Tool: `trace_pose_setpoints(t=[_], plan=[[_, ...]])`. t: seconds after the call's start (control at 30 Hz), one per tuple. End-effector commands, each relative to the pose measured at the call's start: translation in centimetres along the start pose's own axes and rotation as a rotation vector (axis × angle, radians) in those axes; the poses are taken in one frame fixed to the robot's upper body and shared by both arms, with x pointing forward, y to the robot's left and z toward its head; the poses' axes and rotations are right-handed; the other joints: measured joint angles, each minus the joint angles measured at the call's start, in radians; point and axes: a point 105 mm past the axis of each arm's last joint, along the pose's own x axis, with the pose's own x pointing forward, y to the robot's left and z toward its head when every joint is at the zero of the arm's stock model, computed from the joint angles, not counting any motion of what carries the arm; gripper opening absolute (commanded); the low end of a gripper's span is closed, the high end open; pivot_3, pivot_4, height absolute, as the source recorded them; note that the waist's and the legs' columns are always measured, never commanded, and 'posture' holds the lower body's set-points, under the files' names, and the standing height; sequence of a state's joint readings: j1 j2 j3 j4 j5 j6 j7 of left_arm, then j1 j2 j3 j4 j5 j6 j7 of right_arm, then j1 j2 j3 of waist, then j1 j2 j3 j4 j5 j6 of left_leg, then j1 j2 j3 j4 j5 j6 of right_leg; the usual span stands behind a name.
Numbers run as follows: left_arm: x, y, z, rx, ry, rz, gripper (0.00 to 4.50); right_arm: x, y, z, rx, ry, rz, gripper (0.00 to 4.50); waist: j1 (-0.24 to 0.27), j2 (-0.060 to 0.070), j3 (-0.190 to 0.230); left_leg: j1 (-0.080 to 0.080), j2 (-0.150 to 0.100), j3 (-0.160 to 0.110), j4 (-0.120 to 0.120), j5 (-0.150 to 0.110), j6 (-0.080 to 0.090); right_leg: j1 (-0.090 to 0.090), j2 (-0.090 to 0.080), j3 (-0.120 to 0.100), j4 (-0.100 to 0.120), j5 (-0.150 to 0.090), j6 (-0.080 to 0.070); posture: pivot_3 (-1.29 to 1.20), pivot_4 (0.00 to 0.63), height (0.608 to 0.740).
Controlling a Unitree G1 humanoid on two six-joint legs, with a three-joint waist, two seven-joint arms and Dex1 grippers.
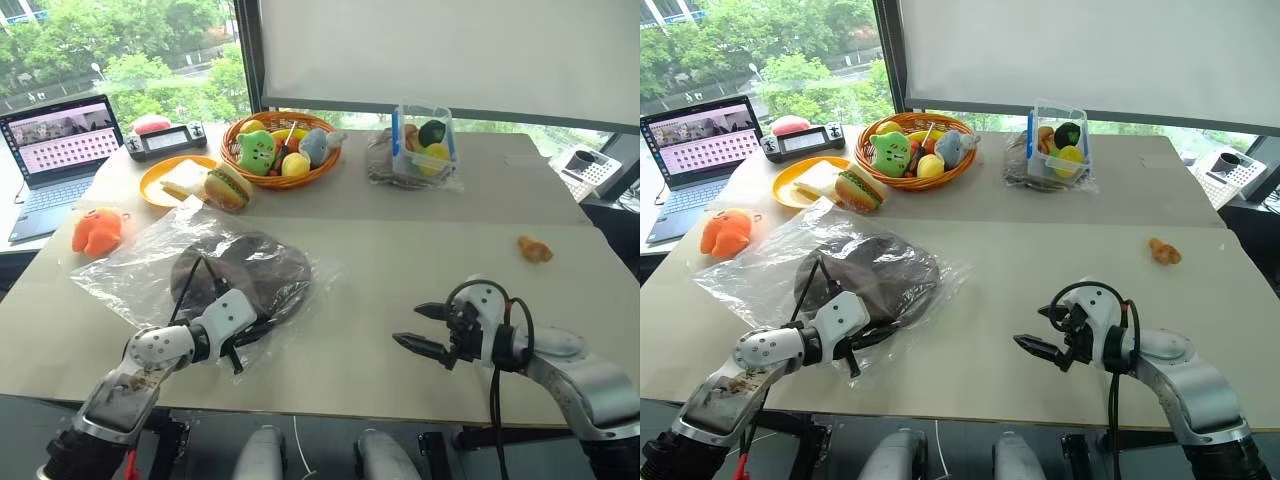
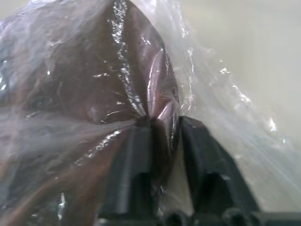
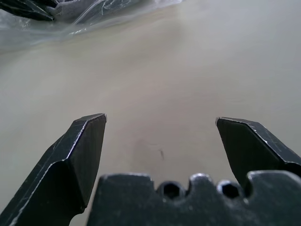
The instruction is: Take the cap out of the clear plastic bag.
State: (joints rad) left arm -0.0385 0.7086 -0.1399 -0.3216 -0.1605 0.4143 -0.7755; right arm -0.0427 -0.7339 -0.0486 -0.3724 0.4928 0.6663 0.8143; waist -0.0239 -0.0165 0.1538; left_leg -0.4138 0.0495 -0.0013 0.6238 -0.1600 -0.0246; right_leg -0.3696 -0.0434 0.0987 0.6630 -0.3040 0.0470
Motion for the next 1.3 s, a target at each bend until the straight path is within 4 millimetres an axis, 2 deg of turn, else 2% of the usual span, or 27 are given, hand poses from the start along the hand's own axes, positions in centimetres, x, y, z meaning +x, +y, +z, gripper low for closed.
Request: trace_pose_setpoints(t=[0.03, 0.17, 0.2, 0.3, 0.4, 0.47, 0.57, 0.63, 0.73, 0.9, 1.13, 1.23, 1.3], plan=[[0.6, -2.1, -4.2, -0.127, 0.154, -0.07, 0.03, -0.3, 0.3, 0.9, -0.024, -0.031, -0.005, 4.5, 0.001, 0.001, -0.001, 0.0, 0.0, 0.0, 0.0, 0.0, 0.0, 0.0, 0.0, 0.0, 0.0, 0.0, 0.0, 0.0, 0.15, 0.74], [0.5, -1.0, -2.8, -0.178, 0.076, -0.042, 0.03, -0.3, 0.4, 1.0, -0.023, -0.034, -0.01, 4.5, 0.002, 0.001, -0.001, 0.0, 0.0, 0.0, 0.0, 0.0, 0.0, 0.0, 0.0, 0.0, 0.0, 0.0, 0.0, 0.0, 0.15, 0.74], [0.3, -0.8, -1.6, -0.214, 0.019, -0.069, 0.03, -0.2, 0.4, 1.0, -0.023, -0.036, -0.01, 4.5, 0.002, 0.001, -0.001, 0.0, 0.0, 0.0, 0.0, 0.0, 0.0, 0.0, 0.0, 0.0, 0.0, 0.0, 0.0, 0.0, 0.15, 0.74], [-1.7, -0.6, 2.1, -0.311, -0.153, -0.24, 0.03, -0.1, 0.3, 1.0, -0.021, -0.038, -0.013, 4.5, 0.002, -0.001, 0.0, -0.001, 0.0, 0.0, 0.0, 0.0, 0.0, -0.002, 0.0, 0.0, 0.0, -0.001, -0.001, 0.0, 0.15, 0.74], [-3.9, 0.6, 3.7, -0.33, -0.19, -0.343, 0.03, 0.2, 0.5, 1.0, -0.024, -0.044, -0.009, 4.5, 0.001, -0.005, 0.003, -0.01, 0.0, -0.001, 0.0, 0.0, 0.0, -0.01, 0.0, -0.001, 0.0, 0.0, 0.0, 0.0, 0.15, 0.74], [-5.1, 1.8, 5.4, -0.38, -0.247, -0.388, 0.03, 0.6, 0.7, 1.4, -0.03, -0.059, -0.001, 4.5, 0.001, -0.007, 0.004, -0.017, 0.0, -0.001, 0.001, 0.0, 0.0, -0.018, 0.001, -0.001, 0.002, 0.001, -0.001, 0.0, 0.15, 0.74], [-6.3, 2.6, 7.5, -0.443, -0.326, -0.44, 0.03, 1.2, 0.9, 2.1, -0.05, -0.087, 0.012, 4.5, 0.002, -0.009, 0.006, -0.019, 0.0, -0.001, 0.001, 0.0, 0.0, -0.019, 0.001, -0.002, 0.001, 0.002, -0.001, 0.0, 0.15, 0.74], [-6.7, 2.5, 8.0, -0.453, -0.336, -0.467, 0.03, 1.6, 1.1, 2.9, -0.071, -0.123, 0.02, 4.5, 0.0, -0.011, 0.007, -0.019, 0.0, -0.001, 0.002, 0.0, 0.0, -0.018, 0.001, -0.001, 0.001, 0.001, 0.001, 0.0, 0.15, 0.74], [-6.3, 2.8, 8.5, -0.445, -0.34, -0.446, 0.03, 2.4, 3.0, 6.2, -0.096, -0.258, 0.102, 4.5, -0.007, -0.012, 0.008, -0.019, 0.0, -0.001, 0.002, 0.0, 0.0, -0.019, 0.001, -0.001, 0.001, 0.001, 0.001, 0.0, 0.15, 0.74], [-5.2, 2.0, 8.5, -0.423, -0.307, -0.455, 0.03, 2.5, 3.9, 8.7, -0.111, -0.335, 0.138, 4.5, -0.014, -0.013, 0.011, -0.019, 0.0, -0.002, 0.001, 0.0, 0.0, -0.019, 0.001, -0.002, 0.001, 0.002, 0.0, 0.0, 0.15, 0.74], [-4.5, 2.2, 8.8, -0.417, -0.317, -0.454, 0.03, 2.6, 3.5, 8.1, -0.113, -0.292, 0.111, 4.5, -0.011, -0.015, 0.012, -0.021, 0.0, -0.002, 0.002, 0.0, 0.0, -0.02, 0.001, -0.002, 0.001, 0.005, -0.004, 0.0, 0.15, 0.74], [-4.8, 4.2, 10.5, -0.49, -0.43, -0.429, 0.03, 2.4, 3.4, 7.9, -0.11, -0.287, 0.096, 4.5, -0.009, -0.015, 0.012, -0.021, 0.0, -0.002, 0.002, 0.0, 0.0, -0.02, 0.001, -0.002, 0.001, 0.005, -0.004, 0.0, 0.15, 0.74], [-5.0, 4.7, 11.0, -0.513, -0.462, -0.43, 0.03, 2.3, 3.4, 7.9, -0.11, -0.289, 0.09, 4.5, -0.009, -0.016, 0.012, -0.021, 0.0, -0.002, 0.003, 0.0, 0.0, -0.019, 0.001, -0.003, 0.001, 0.003, -0.001, 0.0, 0.15, 0.74]])
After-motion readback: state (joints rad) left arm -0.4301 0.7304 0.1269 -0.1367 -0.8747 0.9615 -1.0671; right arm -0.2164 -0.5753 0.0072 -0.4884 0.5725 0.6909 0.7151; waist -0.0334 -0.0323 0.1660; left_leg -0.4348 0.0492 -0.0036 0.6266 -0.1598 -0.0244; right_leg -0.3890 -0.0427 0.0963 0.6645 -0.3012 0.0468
